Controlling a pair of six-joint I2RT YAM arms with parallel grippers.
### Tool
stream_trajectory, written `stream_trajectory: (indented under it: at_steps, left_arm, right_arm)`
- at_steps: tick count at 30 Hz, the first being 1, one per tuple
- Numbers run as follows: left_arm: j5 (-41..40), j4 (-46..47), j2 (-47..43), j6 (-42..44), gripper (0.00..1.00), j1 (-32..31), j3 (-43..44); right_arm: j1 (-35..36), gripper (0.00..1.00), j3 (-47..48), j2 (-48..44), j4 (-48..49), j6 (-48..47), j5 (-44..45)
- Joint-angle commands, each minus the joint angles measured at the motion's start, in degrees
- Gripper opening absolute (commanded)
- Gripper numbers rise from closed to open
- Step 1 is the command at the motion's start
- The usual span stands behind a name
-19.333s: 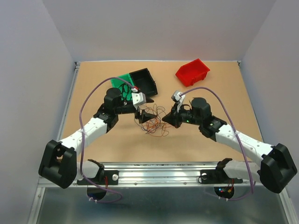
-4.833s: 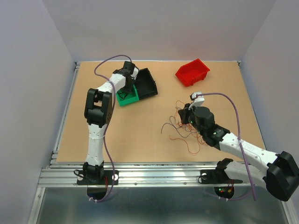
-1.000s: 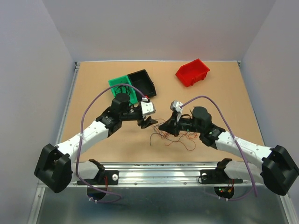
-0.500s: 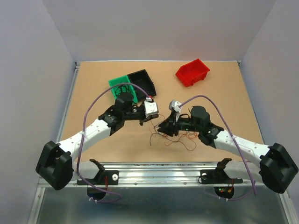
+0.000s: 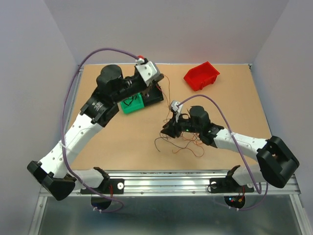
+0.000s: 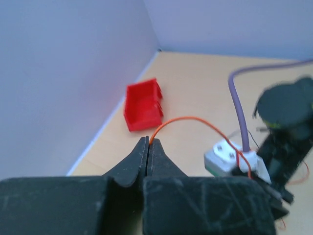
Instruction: Untangle the cables
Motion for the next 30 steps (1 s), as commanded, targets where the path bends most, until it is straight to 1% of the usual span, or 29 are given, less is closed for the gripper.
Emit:
stream_trajectory:
  at_steps: [1,2,3,4,5,6,7,9,10,12,13,14,16,17,20,22,23,25,26,27,29,30]
  left_arm:
    - [-12.59,-4.70,3.97,-4.33,0.00,-0.16,15.45]
    - [-15.32,-5.58,6.15,-4.77,0.00,-0.16,21.74]
    - [-18.47,-7.41,7.39,-6.16,0.00,-0.08,25.37]
    - [-24.08,-8.39,10.01,-6.53,0.00,-0.08,29.15]
    - [-27.52,-10.05,11.26,-6.96,0.00,-0.08,36.32]
    - [-30.26,-10.50,12.49,-7.23,0.00,-0.08,39.70]
    - [-34.81,-10.68,13.72,-7.32,0.00,0.10,42.86]
    - [-38.61,-9.73,15.49,-7.06,0.00,0.10,48.84]
    - [-38.63,-9.02,15.58,-7.06,0.00,0.01,49.57]
    - [-37.41,-7.52,14.97,-6.70,0.00,0.01,48.88]
    - [-35.05,-6.83,14.53,-6.79,0.00,0.01,47.57]
    - [-33.73,-6.03,12.96,-6.79,0.00,0.01,43.20]
    - [-30.83,-2.35,10.50,-6.88,0.00,0.10,37.74]
    - [-30.38,-1.12,9.96,-6.88,0.00,0.01,32.93]
    - [-30.89,1.96,10.30,-6.44,0.00,0.10,27.45]
    - [-31.42,2.76,11.27,-6.44,0.00,0.19,25.59]
    - [-31.17,3.02,12.05,-6.53,0.00,0.36,22.97]
    - [-30.11,7.06,12.59,-6.53,0.00,0.71,19.62]
    - [-30.20,8.29,13.37,-6.53,0.00,0.89,16.65]
    - [-30.54,10.39,14.08,-6.35,0.00,0.89,15.57]
    - [-30.29,11.63,16.96,-6.27,0.00,1.50,14.69]
    - [-30.02,12.07,18.29,-6.53,0.00,1.68,14.86]
  right_arm:
    - [0.61,0.38,4.06,1.60,1.74,-0.79,1.48]
    - [0.61,0.38,4.06,1.78,2.09,-0.79,2.00]
    - [0.61,0.39,4.06,1.78,2.18,-0.70,2.27]
    - [0.61,0.41,3.97,1.95,2.27,-0.70,2.62]
    - [0.61,0.45,3.88,1.95,2.36,-0.70,2.88]
    - [0.61,0.46,3.80,1.78,2.44,-0.70,2.89]
    - [0.61,0.47,3.71,1.78,2.36,-0.70,3.06]
    - [0.69,0.49,3.10,1.43,2.18,-0.79,3.94]
    - [0.61,0.49,2.92,1.25,2.18,-0.88,4.29]
    - [0.61,0.52,2.22,0.11,2.09,-0.97,5.34]
    - [0.61,0.55,1.95,-0.41,2.09,-0.96,5.78]
    - [0.61,0.63,1.69,-1.72,2.18,-0.79,6.57]
    - [0.61,0.70,0.46,-3.31,2.44,0.08,7.97]
    - [0.61,0.71,0.02,-4.97,3.05,0.44,8.59]
    - [0.61,0.73,-1.74,-8.92,3.67,2.36,13.24]
    - [0.61,0.74,-2.70,-10.69,3.85,3.51,17.02]
    - [0.61,0.74,-3.58,-11.75,3.76,4.30,20.69]
    - [0.61,0.76,-4.37,-14.11,3.59,4.92,24.40]
    - [0.61,0.78,-4.99,-15.00,3.07,5.71,28.16]
    - [0.61,0.79,-5.25,-15.62,2.80,6.06,29.24]
    - [0.61,0.80,-5.52,-17.37,2.18,7.81,36.33]
    - [0.61,0.80,-5.69,-17.82,2.18,8.43,38.46]
